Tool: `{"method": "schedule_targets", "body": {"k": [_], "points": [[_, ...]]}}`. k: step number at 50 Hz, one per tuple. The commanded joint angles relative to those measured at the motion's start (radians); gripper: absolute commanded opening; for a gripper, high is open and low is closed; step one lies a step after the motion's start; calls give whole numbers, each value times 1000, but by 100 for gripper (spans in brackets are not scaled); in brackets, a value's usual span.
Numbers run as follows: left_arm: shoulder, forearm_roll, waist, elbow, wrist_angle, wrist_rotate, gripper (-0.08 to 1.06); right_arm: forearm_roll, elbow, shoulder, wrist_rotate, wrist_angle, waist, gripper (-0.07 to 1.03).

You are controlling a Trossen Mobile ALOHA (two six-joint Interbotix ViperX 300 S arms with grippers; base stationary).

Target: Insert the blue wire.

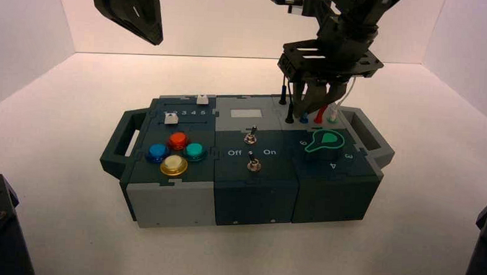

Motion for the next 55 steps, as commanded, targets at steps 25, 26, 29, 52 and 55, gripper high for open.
{"method": "schedule_targets", "body": {"k": [25, 26, 29, 52, 55], "points": [[-9, -2, -3, -17, -3, 2, -3, -11, -8, 40, 3, 17, 17, -1], [-11, -2, -3, -15, -3, 0, -3, -11, -9, 38, 5, 17, 17, 0], [-11, -2, -3, -15, -3, 0, -3, -11, -12, 32, 5, 17, 17, 5], [-28, -3, -3, -9, -2, 0, -3, -11, -43, 11, 15, 41, 11, 31], [-29, -3, -3, -9, -2, 0, -3, -11, -43, 5, 15, 44, 5, 31]]}}
